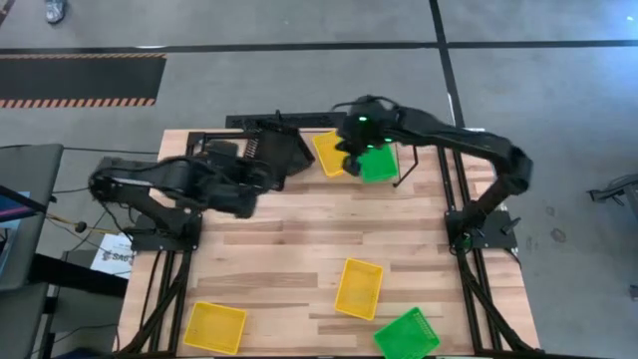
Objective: Stack baskets on shelf by color
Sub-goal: Stack the black bin on top of the black bin on the shelf
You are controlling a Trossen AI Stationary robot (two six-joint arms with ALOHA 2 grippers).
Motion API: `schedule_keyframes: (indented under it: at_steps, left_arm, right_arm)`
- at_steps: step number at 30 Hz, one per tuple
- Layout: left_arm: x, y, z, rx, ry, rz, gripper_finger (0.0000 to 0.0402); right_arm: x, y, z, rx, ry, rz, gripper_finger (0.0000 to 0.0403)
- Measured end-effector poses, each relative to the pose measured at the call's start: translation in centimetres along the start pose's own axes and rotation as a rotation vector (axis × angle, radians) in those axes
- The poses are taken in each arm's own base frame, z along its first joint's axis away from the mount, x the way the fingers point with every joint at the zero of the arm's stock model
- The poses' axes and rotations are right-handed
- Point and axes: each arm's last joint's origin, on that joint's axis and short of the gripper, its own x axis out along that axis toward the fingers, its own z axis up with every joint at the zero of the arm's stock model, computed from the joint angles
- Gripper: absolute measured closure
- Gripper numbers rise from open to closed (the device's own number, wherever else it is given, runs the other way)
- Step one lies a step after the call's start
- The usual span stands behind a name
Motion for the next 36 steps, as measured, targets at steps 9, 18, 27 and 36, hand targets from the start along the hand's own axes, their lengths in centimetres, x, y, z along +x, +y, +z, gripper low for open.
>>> schedule_keyframes:
  at_steps: [9,18,27,36]
  left_arm:
    - [-3.0,3.7,1.9,-0.015,-0.078,-0.105,0.0401]
    - [-3.0,3.9,1.9,0.027,-0.076,-0.107,0.0401]
    - [-3.1,3.8,1.8,0.030,-0.070,-0.112,0.0401]
    - [-3.1,3.8,1.8,0.030,-0.064,-0.114,0.0402]
  right_arm:
    - [9.5,-0.6,1.7,0.021,0.058,0.087,0.0401]
    - [15.1,-0.4,3.5,-0.033,0.175,0.132,0.0402]
    - [18.4,-0.3,2.1,-0.066,0.277,0.147,0.0402]
    - [17.6,-1.4,2.7,-0.104,0.235,0.101,0.0402]
